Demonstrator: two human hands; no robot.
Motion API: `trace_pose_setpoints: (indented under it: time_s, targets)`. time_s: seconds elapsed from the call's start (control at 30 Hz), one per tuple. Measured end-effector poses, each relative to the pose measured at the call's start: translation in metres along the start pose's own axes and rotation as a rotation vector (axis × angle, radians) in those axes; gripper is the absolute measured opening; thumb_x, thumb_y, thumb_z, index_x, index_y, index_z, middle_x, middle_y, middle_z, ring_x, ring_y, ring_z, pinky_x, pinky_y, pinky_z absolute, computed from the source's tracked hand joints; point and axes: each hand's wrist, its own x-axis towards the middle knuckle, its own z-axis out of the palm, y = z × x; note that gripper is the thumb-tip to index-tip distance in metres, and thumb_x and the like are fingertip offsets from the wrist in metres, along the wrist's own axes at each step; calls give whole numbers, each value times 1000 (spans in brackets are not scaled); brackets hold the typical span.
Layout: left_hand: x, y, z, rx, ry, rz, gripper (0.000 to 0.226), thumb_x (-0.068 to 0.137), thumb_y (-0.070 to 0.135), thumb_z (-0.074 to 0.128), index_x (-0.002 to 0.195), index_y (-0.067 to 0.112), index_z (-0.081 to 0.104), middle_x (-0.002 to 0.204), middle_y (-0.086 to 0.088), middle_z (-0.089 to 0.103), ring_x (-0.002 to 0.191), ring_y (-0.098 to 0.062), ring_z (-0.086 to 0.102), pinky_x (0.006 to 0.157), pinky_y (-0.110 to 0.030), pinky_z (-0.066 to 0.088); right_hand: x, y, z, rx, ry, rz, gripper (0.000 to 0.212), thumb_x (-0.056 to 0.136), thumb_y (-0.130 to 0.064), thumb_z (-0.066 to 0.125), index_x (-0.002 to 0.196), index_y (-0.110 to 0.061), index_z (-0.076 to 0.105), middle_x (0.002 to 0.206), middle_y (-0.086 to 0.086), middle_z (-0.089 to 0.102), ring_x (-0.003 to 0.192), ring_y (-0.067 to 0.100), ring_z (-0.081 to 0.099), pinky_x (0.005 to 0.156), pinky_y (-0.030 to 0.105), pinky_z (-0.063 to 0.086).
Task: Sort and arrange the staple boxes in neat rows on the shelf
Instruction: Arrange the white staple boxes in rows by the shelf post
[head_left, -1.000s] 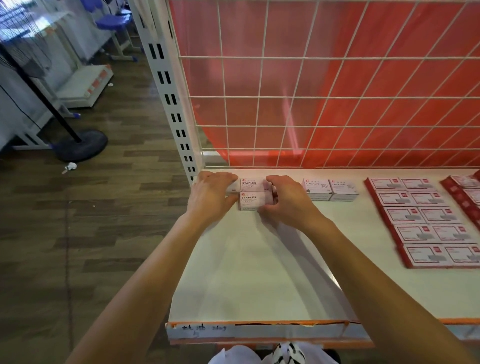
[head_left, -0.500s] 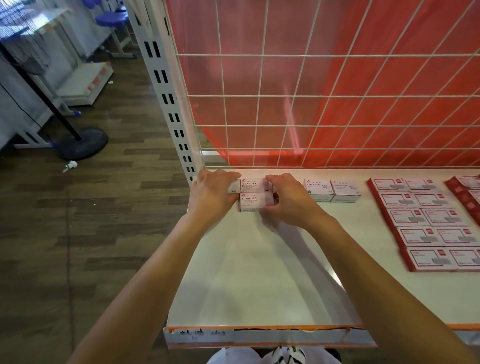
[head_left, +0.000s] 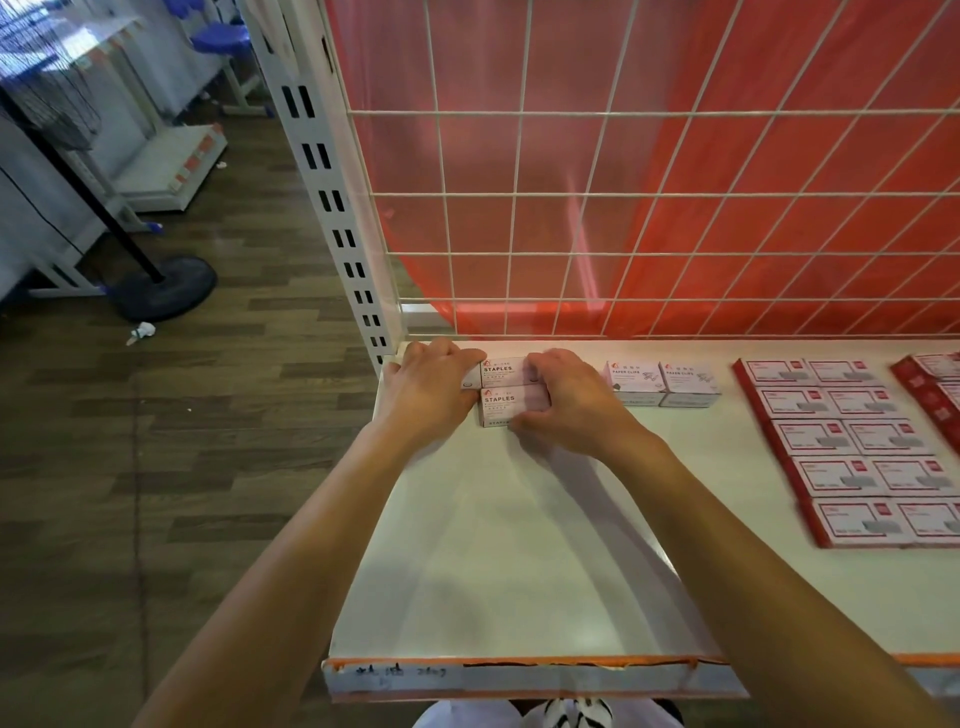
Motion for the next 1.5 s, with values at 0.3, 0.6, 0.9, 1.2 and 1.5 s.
trace_pose_setpoints:
  time_s: [0.3, 0.6, 0.9, 1.2, 1.5]
  targets:
    - [-2, 2, 0, -18, 20, -4, 47, 93, 42, 51, 139, 38, 42, 133, 2, 47, 126, -25, 37, 98, -46, 34, -7, 3, 4, 40, 83, 26, 17, 76, -27, 65, 87, -18, 56, 85, 1, 64, 83, 27, 56, 86, 47, 46]
    - [-3, 3, -1, -38, 31, 5, 47, 93, 39, 55, 138, 35, 45, 136, 1, 48, 126, -24, 38, 96, -43, 35, -13, -1, 3, 55, 113, 5, 46, 75, -30, 73, 114, -12, 56, 106, 7, 63, 94, 24, 55, 82, 37, 45]
    - [-4, 2, 1, -46, 42, 9, 46, 93, 39, 55, 138, 35, 45, 135, 2, 49, 125, -23, 39, 95, -41, 36, -16, -1, 4, 45, 133, -3, 49, 77, -25, 73, 120, -11, 55, 112, 9, 62, 96, 23, 54, 81, 33, 44]
    - [-5, 2, 1, -42, 53, 17, 46, 93, 38, 55, 137, 34, 47, 134, 1, 50, 125, -25, 40, 95, -44, 38, -20, -5, 2, 49, 143, -3, 53, 78, -23, 73, 125, -9, 53, 116, 10, 62, 101, 25, 56, 86, 35, 46]
    - [-6, 2, 4, -53, 82, 20, 42, 90, 39, 57, 132, 31, 51, 131, 2, 54, 121, -24, 46, 89, -45, 44, -23, -6, 2, 40, 147, 7, 47, 77, -21, 71, 119, -8, 55, 108, 10, 63, 95, 24, 55, 75, 28, 39]
